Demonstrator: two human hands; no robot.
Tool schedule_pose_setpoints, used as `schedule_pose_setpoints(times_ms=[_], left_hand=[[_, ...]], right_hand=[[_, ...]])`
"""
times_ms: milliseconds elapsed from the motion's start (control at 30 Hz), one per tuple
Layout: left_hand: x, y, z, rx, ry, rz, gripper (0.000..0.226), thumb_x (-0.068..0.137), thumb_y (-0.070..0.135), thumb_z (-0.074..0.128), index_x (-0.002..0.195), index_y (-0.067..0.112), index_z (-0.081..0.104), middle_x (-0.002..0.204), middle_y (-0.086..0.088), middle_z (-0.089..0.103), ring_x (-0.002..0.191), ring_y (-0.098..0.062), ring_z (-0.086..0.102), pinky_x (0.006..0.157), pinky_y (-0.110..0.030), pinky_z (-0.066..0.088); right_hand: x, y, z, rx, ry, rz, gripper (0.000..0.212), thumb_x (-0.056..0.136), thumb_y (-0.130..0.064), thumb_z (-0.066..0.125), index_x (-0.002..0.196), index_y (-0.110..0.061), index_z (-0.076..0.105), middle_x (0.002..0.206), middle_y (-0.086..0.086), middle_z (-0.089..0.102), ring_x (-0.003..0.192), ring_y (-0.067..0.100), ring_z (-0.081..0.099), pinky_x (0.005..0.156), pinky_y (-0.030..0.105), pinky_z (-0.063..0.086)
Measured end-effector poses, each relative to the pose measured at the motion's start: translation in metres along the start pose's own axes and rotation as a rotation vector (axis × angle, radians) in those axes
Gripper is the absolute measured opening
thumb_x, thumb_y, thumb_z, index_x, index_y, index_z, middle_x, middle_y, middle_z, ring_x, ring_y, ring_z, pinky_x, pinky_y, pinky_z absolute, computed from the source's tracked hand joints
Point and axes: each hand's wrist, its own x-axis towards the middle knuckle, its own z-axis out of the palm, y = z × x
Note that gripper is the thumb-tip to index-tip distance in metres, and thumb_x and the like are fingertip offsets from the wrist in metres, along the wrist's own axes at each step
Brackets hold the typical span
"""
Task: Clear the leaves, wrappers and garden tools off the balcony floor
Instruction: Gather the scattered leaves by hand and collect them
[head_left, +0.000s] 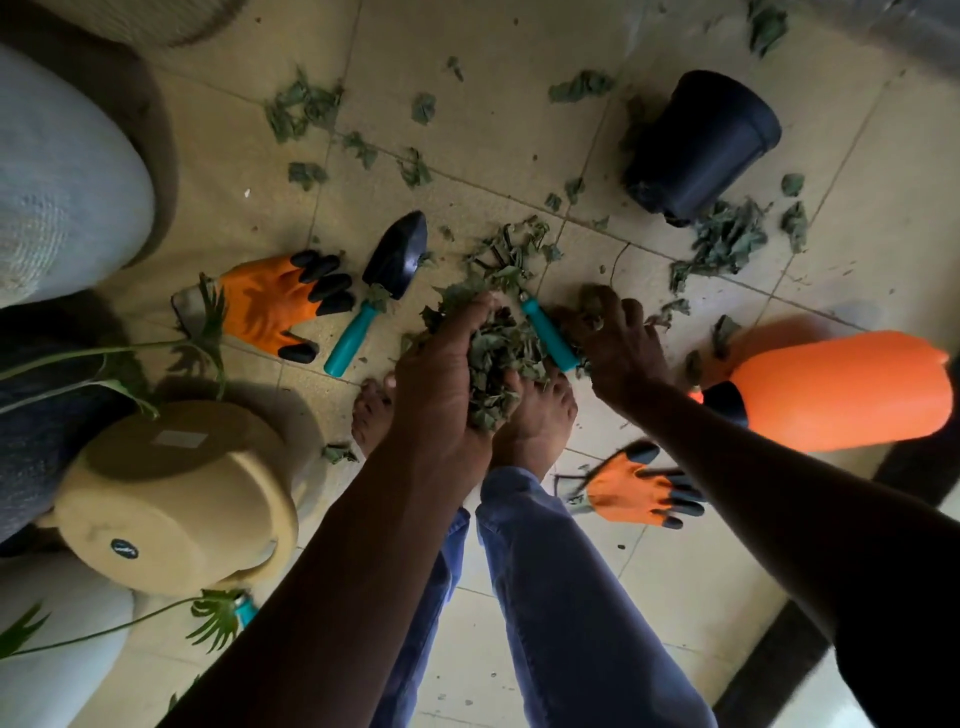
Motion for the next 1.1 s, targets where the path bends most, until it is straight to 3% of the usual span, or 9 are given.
schedule_pose_setpoints(times_ms=[133, 267, 367, 600, 733, 800, 867, 967, 1100], left_hand=[[0.003, 0.001, -0.001, 0.011, 0.018, -0.001, 0.01, 0.089, 0.025, 0.072, 0.095, 0.019, 0.067, 0.087, -0.002, 0.066, 0.066, -0.011, 0.06, 0.043, -0.017, 0.044], [0.004, 0.002, -0.001, 0.012, 0.02, -0.01, 0.01, 0.092, 0.026, 0.071, 0.096, 0.018, 0.067, 0.089, -0.004, 0.066, 0.065, -0.012, 0.059, 0.043, -0.017, 0.045], [0.005, 0.003, -0.001, 0.014, 0.011, -0.008, 0.009, 0.093, 0.026, 0.069, 0.095, 0.017, 0.068, 0.084, -0.003, 0.066, 0.062, -0.011, 0.058, 0.043, -0.018, 0.045], [0.006, 0.004, -0.01, -0.022, -0.013, -0.015, 0.012, 0.096, 0.027, 0.066, 0.103, 0.017, 0.066, 0.077, 0.002, 0.068, 0.059, -0.007, 0.062, 0.043, -0.017, 0.044], [0.003, 0.002, -0.015, -0.062, -0.052, -0.027, 0.014, 0.095, 0.028, 0.067, 0.085, 0.02, 0.071, 0.073, 0.003, 0.071, 0.063, -0.01, 0.063, 0.042, -0.017, 0.045], [0.0, 0.002, -0.017, -0.077, -0.065, -0.011, 0.024, 0.094, 0.027, 0.068, 0.072, 0.02, 0.076, 0.071, 0.003, 0.071, 0.061, -0.01, 0.063, 0.041, -0.017, 0.044], [-0.005, 0.002, -0.019, -0.115, -0.088, 0.011, 0.034, 0.095, 0.026, 0.066, 0.064, 0.021, 0.078, 0.07, 0.003, 0.071, 0.058, -0.01, 0.064, 0.041, -0.018, 0.045], [-0.017, 0.003, -0.018, -0.133, -0.182, 0.114, 0.035, 0.095, 0.034, 0.058, 0.073, 0.022, 0.081, 0.079, 0.0, 0.075, 0.071, -0.016, 0.069, 0.056, -0.023, 0.051], [-0.042, 0.009, -0.024, -0.268, -0.247, 0.128, 0.041, 0.103, 0.037, 0.045, 0.087, 0.017, 0.077, 0.086, -0.005, 0.075, 0.085, -0.02, 0.072, 0.072, -0.031, 0.056]], right_hand=[[0.014, 0.002, 0.007, 0.089, 0.046, -0.044, 0.078, 0.081, -0.014, 0.076, 0.148, -0.033, 0.04, 0.139, 0.015, 0.037, 0.115, 0.038, 0.046, 0.066, 0.044, 0.058], [0.021, -0.004, 0.009, 0.159, 0.031, -0.121, 0.06, 0.091, -0.012, 0.066, 0.148, -0.022, 0.048, 0.136, 0.015, 0.041, 0.115, 0.035, 0.051, 0.081, 0.041, 0.059], [0.027, -0.01, 0.007, 0.226, 0.032, -0.119, 0.051, 0.09, -0.004, 0.065, 0.139, -0.016, 0.058, 0.124, 0.014, 0.05, 0.106, 0.032, 0.057, 0.08, 0.04, 0.059], [0.029, -0.01, -0.029, 0.555, 0.177, 0.314, 0.031, 0.074, -0.008, 0.085, 0.104, -0.008, 0.077, 0.106, 0.013, 0.07, 0.091, 0.032, 0.068, 0.076, 0.045, 0.06], [0.013, -0.027, -0.088, 0.937, 0.244, 0.296, 0.021, 0.077, -0.004, 0.081, 0.096, -0.013, 0.077, 0.095, 0.002, 0.075, 0.087, 0.026, 0.073, 0.069, 0.032, 0.061], [-0.003, -0.049, -0.129, 1.303, 0.231, 0.223, 0.017, 0.081, 0.006, 0.074, 0.09, -0.007, 0.076, 0.09, 0.013, 0.077, 0.084, 0.035, 0.075, 0.071, 0.043, 0.063], [-0.022, -0.074, -0.169, 1.471, 0.206, 0.073, 0.015, 0.081, 0.007, 0.072, 0.088, -0.006, 0.075, 0.089, 0.016, 0.077, 0.084, 0.037, 0.075, 0.07, 0.043, 0.061], [-0.054, -0.111, -0.213, 1.224, 0.238, -0.109, 0.022, 0.076, 0.001, 0.075, 0.092, -0.014, 0.077, 0.092, 0.007, 0.076, 0.082, 0.018, 0.074, 0.066, 0.03, 0.061], [-0.081, -0.141, -0.24, 0.685, 0.322, -0.281, 0.032, 0.079, 0.005, 0.072, 0.105, -0.011, 0.08, 0.095, 0.008, 0.073, 0.086, 0.024, 0.07, 0.072, 0.04, 0.058]])
